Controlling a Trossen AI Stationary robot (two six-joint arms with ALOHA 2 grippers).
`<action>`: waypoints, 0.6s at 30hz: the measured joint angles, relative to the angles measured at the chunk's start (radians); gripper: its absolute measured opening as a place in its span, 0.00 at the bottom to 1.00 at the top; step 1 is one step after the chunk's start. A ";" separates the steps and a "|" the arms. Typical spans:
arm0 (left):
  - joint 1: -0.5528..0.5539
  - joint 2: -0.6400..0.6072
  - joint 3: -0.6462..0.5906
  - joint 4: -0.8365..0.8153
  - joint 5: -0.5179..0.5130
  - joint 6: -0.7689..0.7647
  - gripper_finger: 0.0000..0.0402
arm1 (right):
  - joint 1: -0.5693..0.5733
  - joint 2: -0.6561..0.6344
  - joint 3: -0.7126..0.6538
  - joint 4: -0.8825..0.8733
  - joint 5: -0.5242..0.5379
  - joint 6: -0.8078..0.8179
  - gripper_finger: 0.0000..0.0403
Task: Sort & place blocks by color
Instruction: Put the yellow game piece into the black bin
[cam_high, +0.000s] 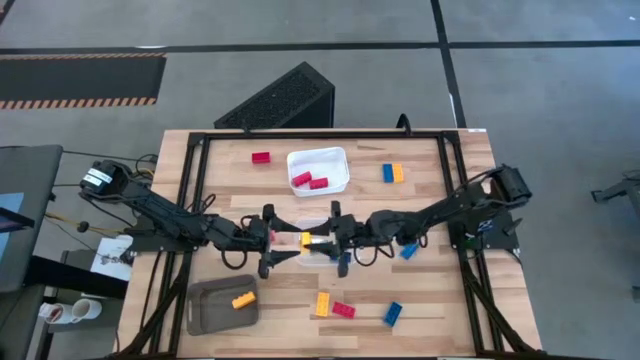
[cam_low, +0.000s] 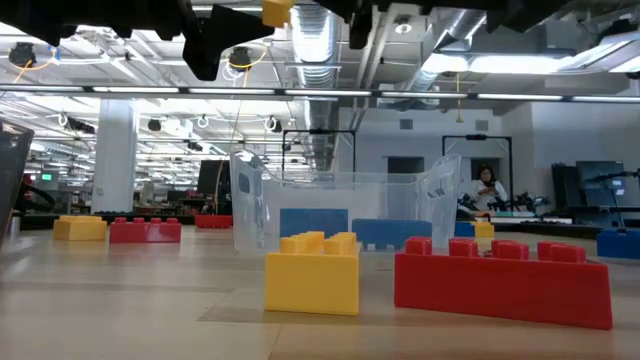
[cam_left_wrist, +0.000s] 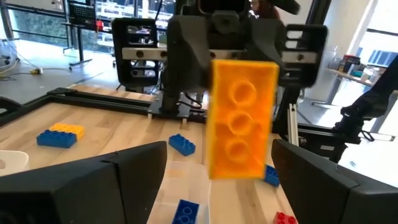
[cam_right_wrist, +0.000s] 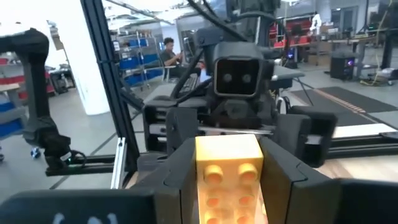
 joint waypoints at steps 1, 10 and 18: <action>0.000 0.000 0.000 0.000 -0.001 0.000 0.69 | 0.000 0.011 0.013 -0.007 0.000 -0.001 0.34; 0.000 0.000 0.000 -0.022 -0.010 -0.003 0.69 | -0.016 0.070 0.111 -0.071 0.000 -0.004 0.34; 0.000 0.000 0.001 -0.044 -0.062 0.001 0.42 | -0.020 0.067 0.118 -0.087 0.014 -0.004 0.41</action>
